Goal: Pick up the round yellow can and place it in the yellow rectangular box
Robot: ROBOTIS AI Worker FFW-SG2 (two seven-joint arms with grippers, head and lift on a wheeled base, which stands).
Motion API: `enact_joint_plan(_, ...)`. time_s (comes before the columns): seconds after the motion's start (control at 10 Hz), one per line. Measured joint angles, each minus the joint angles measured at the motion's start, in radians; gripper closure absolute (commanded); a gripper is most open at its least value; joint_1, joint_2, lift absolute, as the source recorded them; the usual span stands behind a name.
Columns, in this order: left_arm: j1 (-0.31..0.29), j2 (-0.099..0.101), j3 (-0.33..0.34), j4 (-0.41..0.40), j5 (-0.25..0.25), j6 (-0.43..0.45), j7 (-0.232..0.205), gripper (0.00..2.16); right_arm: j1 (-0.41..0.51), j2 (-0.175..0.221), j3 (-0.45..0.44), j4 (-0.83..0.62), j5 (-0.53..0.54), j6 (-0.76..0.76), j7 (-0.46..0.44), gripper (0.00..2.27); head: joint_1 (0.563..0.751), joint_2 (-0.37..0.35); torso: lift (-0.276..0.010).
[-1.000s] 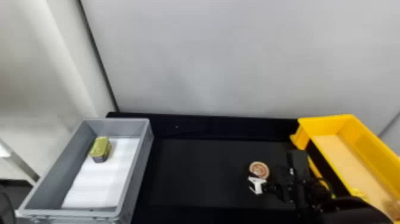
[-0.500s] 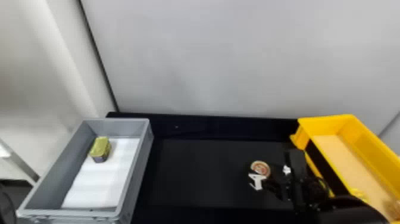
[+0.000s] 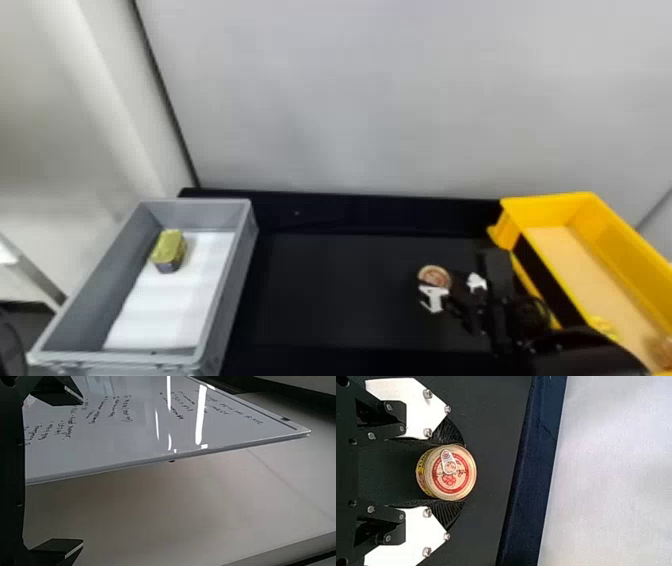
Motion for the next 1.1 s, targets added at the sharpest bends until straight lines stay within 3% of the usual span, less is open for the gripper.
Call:
enact_joint_plan(0.4, 0.0, 0.0, 0.005, 0.0, 0.0, 0.001, 0.0, 0.03, 0.06, -0.01, -0.018, -0.199, 0.021, 0.014, 0.013, 0.65, 0.694, 0.014, -0.067)
enact_joint_plan(1.1, 0.001, 0.0, 0.011, 0.0, 0.0, 0.006, -0.002, 0.03, 0.212, -0.05, -0.161, -0.643, 0.031, 0.162, 0.049, 0.65, 0.694, 0.014, -0.067)
